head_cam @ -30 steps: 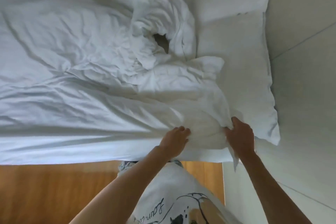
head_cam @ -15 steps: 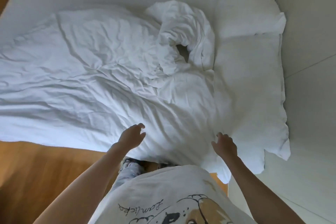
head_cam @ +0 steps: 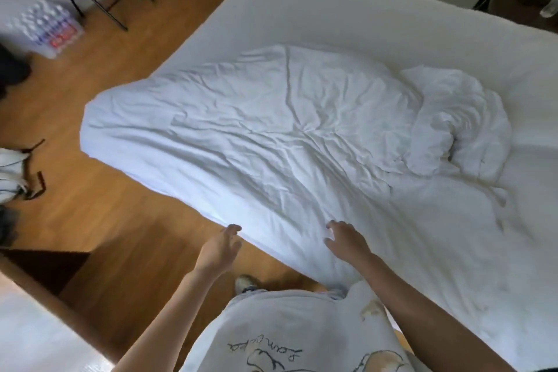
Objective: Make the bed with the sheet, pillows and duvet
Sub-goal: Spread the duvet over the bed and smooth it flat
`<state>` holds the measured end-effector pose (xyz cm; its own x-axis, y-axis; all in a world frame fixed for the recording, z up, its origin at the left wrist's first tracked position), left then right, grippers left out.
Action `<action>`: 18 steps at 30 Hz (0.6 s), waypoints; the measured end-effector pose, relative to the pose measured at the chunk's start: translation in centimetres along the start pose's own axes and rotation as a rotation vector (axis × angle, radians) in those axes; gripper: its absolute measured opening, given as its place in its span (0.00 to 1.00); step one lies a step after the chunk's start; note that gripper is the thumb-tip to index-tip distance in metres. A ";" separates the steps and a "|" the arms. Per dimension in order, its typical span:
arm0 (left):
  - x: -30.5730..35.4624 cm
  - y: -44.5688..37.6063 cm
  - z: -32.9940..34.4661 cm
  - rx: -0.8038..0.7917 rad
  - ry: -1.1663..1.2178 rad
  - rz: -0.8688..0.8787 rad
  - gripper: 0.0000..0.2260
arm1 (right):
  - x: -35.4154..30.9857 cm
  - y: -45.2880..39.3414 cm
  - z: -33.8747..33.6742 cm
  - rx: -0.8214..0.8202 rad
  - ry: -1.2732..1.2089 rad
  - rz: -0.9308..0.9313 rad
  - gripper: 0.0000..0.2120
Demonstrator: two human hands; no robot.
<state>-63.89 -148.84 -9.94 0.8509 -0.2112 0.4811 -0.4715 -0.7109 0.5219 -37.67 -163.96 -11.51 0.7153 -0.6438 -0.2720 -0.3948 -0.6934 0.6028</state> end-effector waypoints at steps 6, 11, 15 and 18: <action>-14.0 2.8 -11.6 0.221 0.162 -0.172 0.14 | -18.7 -3.0 -1.2 -0.031 -0.186 -0.166 0.20; -20.5 1.3 -16.6 0.284 0.273 -0.206 0.13 | -29.0 -6.2 -1.8 -0.051 -0.388 -0.190 0.17; -23.6 -1.7 -20.1 0.336 0.420 -0.217 0.13 | -35.0 -10.4 -1.7 -0.068 -0.438 -0.178 0.15; -27.0 -4.7 -23.7 0.353 0.484 -0.245 0.13 | -39.9 -14.6 -1.2 -0.081 -0.465 -0.167 0.16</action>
<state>-90.16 -123.91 -8.70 0.6847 0.2527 0.6837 -0.1026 -0.8952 0.4336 -59.78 -127.79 -8.54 0.4248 -0.6154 -0.6640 -0.2377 -0.7835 0.5741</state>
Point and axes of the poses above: each hand's wrist, its own y-axis away from the middle knuckle, its own z-axis out of the palm, x = y × z, the point moved 3 cm from there along -y, towards the middle knuckle, and after that the axes turned 2 degrees about y, right-handed, at the moved point
